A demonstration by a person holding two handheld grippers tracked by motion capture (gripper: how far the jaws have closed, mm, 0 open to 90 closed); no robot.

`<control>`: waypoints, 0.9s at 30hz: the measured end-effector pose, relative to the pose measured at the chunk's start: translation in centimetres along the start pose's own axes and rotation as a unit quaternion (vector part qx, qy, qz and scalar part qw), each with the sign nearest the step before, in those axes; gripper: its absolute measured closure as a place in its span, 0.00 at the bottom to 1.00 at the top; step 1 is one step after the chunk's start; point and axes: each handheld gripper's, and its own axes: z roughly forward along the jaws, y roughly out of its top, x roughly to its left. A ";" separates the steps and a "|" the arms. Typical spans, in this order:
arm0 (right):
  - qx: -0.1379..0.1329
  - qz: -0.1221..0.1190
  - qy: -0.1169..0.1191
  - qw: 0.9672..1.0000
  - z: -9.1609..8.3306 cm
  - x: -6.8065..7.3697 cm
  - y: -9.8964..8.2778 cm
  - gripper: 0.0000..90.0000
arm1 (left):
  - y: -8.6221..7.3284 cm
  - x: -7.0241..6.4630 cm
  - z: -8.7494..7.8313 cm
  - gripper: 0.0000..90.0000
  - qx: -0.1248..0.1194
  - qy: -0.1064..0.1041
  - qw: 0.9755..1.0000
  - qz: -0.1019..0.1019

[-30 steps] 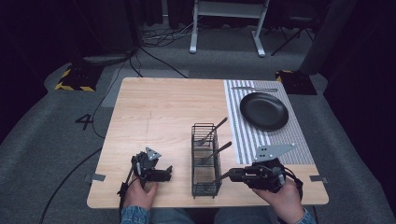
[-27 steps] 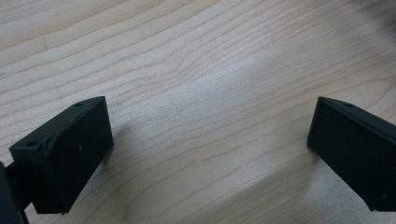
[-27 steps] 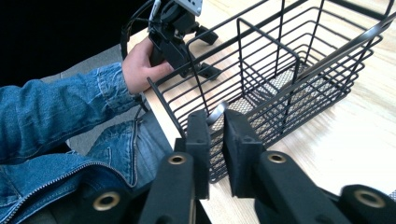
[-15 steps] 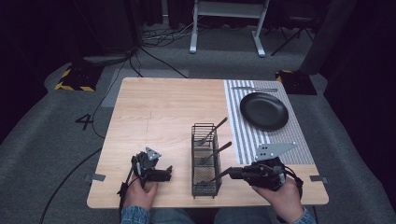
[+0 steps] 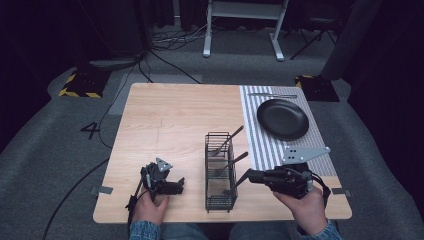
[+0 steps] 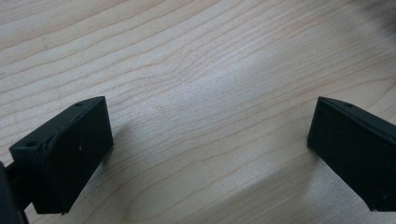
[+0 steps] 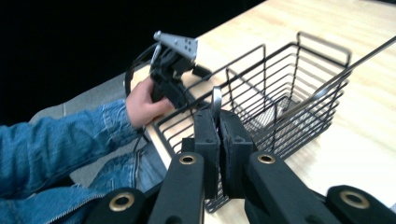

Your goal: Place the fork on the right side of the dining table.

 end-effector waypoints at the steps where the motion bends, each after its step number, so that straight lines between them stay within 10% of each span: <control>1: -0.005 0.000 -0.001 1.000 -0.2 -0.1 0.1 0.97 | 0.0 0.0 0.0 0.00 0.000 0.000 1.000 0.000; 27: -0.105 -0.013 -0.019 0.994 -4.4 -0.1 4.1 0.97 | 0.0 0.0 0.0 0.00 0.000 0.000 1.000 -0.001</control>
